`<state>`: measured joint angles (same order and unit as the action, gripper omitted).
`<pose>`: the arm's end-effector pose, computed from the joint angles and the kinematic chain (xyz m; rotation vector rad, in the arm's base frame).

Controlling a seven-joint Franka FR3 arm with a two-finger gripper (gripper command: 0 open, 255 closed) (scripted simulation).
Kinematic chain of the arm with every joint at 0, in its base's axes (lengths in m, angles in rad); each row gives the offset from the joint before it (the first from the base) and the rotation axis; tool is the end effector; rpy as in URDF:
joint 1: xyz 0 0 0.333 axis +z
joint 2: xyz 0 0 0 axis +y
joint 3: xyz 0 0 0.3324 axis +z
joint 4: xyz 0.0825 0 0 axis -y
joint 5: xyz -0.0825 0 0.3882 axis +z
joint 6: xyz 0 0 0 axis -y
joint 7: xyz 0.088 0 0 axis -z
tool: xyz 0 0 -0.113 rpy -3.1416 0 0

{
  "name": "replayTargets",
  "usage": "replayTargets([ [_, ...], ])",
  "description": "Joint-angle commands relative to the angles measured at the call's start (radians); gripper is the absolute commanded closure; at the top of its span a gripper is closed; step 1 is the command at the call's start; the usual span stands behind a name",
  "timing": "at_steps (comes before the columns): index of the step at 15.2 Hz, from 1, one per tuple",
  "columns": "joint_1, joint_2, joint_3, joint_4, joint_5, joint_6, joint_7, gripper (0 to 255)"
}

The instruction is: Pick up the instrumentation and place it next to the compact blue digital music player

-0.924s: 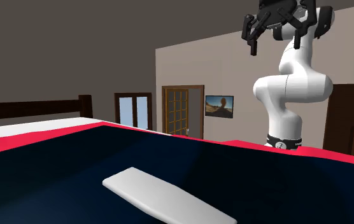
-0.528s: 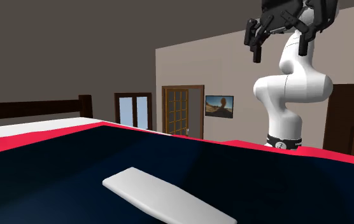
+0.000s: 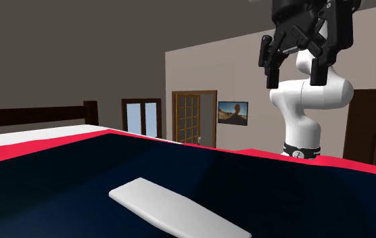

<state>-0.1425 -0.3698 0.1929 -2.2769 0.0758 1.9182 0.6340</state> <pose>0.4399 0.0345 0.5071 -2.9874 0.9599 -0.0074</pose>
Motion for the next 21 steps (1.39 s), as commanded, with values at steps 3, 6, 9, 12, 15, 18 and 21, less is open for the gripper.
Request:
replayTargets([
  [3,-0.04,0.158,0.031,0.075,-0.023,0.084,0.19,0],
  [6,-0.063,0.271,0.041,0.142,-0.051,0.129,0.326,0],
  [9,-0.078,0.382,0.037,0.215,-0.081,0.164,0.458,0],
  [12,-0.087,0.487,0.021,0.292,-0.109,0.19,0.582,0],
  [15,-0.091,0.587,-0.004,0.372,-0.129,0.209,0.696,0],
  [18,-0.094,0.681,-0.036,0.452,-0.14,0.222,0.8,0],
  [21,-0.093,0.697,-0.039,0.445,-0.143,0.245,0.806,0],
])
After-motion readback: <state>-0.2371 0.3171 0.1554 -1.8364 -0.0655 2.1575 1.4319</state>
